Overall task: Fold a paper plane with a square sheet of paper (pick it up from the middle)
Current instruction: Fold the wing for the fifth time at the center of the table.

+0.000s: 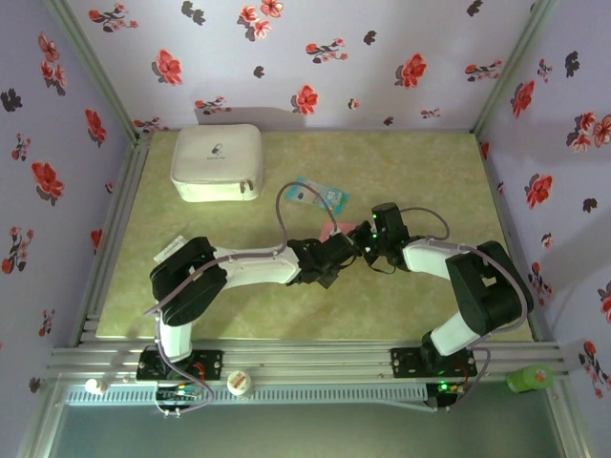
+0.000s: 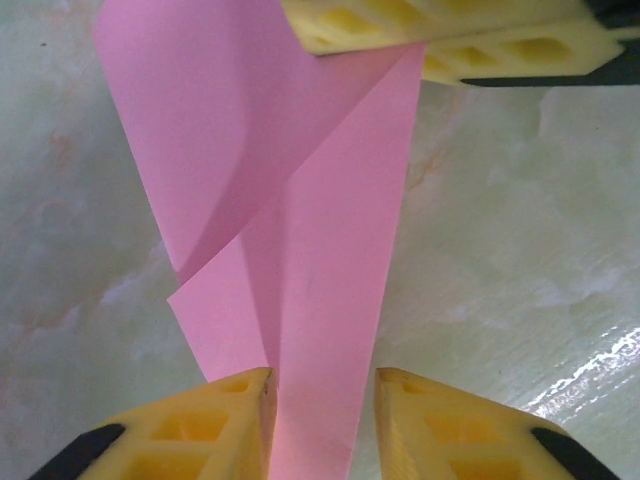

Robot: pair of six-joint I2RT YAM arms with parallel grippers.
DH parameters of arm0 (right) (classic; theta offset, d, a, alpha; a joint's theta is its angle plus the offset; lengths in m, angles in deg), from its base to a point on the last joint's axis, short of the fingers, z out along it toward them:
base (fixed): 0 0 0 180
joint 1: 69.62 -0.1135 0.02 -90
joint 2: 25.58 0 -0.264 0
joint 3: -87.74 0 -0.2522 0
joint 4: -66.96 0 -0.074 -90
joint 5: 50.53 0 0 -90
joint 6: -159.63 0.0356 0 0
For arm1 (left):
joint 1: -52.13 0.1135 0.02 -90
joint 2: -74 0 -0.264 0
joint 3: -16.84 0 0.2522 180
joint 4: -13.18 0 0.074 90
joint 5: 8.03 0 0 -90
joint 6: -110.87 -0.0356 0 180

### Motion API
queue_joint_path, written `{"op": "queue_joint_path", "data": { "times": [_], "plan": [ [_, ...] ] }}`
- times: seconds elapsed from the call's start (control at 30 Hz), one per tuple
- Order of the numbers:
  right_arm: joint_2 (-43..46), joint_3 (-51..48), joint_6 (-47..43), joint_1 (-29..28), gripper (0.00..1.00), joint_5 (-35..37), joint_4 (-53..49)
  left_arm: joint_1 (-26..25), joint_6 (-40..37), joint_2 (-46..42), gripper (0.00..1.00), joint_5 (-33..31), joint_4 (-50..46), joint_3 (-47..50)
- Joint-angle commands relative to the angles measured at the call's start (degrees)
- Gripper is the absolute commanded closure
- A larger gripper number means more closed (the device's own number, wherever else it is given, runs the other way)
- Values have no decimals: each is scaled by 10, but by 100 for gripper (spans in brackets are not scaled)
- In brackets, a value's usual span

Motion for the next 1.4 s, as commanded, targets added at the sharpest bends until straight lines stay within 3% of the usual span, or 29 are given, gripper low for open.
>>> {"op": "queue_joint_path", "data": {
  "times": [0.0, 0.9, 1.13, 1.37],
  "plan": [
    [9, -2, 9, -3, 100, -3, 11, -5, -9, 13, 70, -18, -17, -17],
    [18, -4, 6, -2, 96, -1, 11, -6, -4, 10, 96, -26, -15, -11],
    [45, 9, -39, -1, 75, 22, -51, -4, 41, 9, 100, -38, -12, -4],
    [117, 33, -135, 16, 65, 112, -210, 5, 109, 11, 100, -25, -6, -1]
  ]
}}
